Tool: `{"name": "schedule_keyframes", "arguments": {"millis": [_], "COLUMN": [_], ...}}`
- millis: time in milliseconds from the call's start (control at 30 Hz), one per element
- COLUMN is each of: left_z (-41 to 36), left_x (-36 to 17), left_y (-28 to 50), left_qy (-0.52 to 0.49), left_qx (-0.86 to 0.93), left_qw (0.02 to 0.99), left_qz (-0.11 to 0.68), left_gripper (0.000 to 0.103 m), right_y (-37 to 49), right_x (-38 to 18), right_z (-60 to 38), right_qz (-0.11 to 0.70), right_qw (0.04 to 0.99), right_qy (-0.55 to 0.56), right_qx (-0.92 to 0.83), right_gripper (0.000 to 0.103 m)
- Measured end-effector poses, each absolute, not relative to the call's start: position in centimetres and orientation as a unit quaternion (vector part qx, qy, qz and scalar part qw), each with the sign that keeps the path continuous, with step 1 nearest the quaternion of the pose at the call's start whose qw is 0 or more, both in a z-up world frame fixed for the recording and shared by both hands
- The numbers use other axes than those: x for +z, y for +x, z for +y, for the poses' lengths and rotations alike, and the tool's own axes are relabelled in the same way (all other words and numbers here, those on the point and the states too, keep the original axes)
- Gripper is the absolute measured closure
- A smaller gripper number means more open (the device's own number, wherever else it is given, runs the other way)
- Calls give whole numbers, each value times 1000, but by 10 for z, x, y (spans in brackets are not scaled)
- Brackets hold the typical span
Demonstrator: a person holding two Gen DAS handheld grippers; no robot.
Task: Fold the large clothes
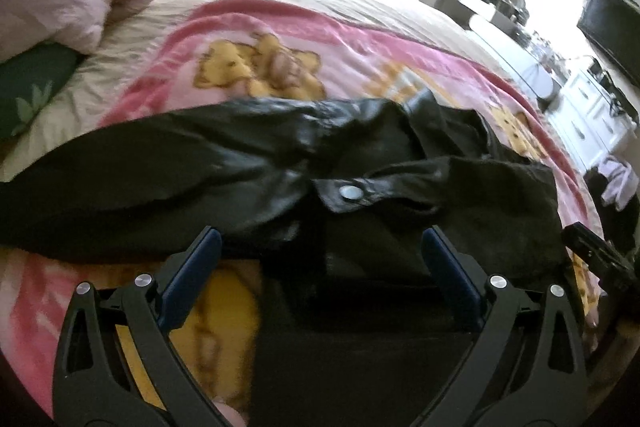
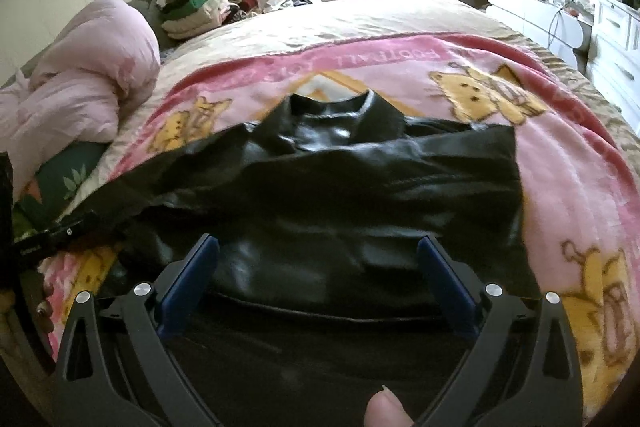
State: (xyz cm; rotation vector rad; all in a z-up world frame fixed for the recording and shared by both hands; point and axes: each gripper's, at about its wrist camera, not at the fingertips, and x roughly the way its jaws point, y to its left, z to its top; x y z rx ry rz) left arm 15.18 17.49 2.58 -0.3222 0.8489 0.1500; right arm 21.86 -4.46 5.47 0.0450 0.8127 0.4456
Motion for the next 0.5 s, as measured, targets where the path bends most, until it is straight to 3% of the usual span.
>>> {"name": "schedule_keyframes", "arguments": {"millis": [500], "left_z": [239], "left_x": [52], "left_y": [125], "left_qy": [-189], "left_qx": [140], "left_qw": [892], "left_qz": [386], "left_gripper": [9], "right_y": [206], "right_x": [90], "right_z": [55], "right_qz": [369], "right_qw": [886], "right_qy": [-23], "right_qx": [279], "right_gripper": [4]}}
